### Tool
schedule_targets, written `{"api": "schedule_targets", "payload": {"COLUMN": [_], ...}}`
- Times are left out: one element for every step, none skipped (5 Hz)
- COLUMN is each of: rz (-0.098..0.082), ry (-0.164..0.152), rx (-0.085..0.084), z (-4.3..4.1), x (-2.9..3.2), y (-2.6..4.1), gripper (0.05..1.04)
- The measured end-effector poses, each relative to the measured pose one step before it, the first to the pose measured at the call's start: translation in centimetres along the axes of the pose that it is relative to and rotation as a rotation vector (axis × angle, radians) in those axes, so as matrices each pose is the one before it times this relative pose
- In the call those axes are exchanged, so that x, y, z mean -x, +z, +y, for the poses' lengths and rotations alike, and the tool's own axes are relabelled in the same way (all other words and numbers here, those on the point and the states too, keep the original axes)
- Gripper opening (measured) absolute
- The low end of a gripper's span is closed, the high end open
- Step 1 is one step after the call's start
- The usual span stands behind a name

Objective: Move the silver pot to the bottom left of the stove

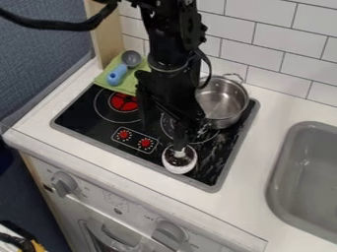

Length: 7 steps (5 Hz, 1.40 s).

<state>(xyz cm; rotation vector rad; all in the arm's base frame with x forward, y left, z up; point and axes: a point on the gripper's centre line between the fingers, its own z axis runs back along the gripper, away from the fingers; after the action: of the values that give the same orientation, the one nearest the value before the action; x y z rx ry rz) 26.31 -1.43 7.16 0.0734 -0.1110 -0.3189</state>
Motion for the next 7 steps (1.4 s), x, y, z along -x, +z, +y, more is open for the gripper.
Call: {"api": "schedule_targets", "payload": {"rz": [0.0252, -0.0198, -0.0415, -0.0316, 0.0075, 0.0130, 0.0068], "ry": [0.0055, -0.0107, -0.0096, -0.0241, 0.0110, 0.0184, -0.0014], "rx": [0.0069, 0.0025, -0.0050, 0.0014, 0.0108, 0.0445, 0.0177], "z": [-0.095, -0.405, -0.238, -0.618, -0.186, -0.628, -0.290], "x": [0.147, -3.182, -3.785, -3.568, -1.728, -0.824, -0.296], "y": [-0.637, -0.175, -0.497, -1.561, -2.006, -1.654, -0.841], "gripper": [1.000, 1.000, 1.000, 1.000, 1.000, 0.952, 0.671]}}
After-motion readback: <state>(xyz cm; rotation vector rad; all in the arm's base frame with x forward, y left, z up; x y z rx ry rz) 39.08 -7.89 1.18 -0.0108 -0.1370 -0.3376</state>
